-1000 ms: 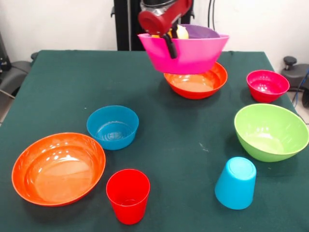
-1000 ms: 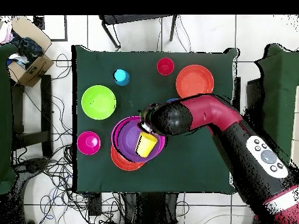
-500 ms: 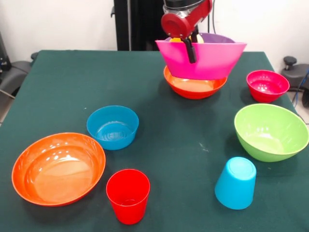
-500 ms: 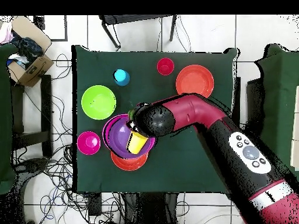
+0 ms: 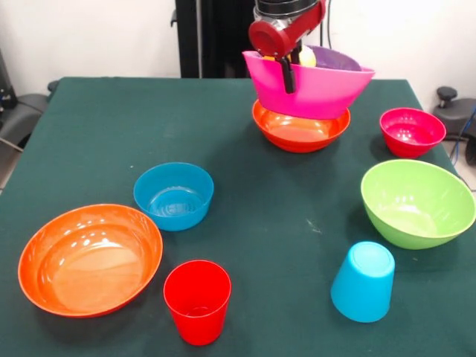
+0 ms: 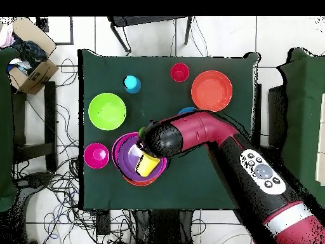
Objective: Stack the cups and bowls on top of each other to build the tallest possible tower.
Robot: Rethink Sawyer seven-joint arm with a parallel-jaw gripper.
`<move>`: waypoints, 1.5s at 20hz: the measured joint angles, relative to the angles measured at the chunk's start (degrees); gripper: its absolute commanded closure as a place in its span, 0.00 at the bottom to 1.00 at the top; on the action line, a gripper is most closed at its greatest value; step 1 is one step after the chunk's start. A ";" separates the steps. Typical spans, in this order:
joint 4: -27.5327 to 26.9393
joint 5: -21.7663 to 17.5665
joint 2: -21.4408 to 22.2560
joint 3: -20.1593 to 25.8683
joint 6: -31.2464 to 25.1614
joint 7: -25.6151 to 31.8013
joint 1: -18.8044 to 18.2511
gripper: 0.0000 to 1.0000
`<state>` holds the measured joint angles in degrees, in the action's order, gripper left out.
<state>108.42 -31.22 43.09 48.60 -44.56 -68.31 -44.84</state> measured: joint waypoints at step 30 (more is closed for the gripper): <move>3.06 -1.26 1.05 -13.26 8.93 -2.09 7.70 1.00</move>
<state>111.48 -32.48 44.14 35.35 -35.63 -70.39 -37.14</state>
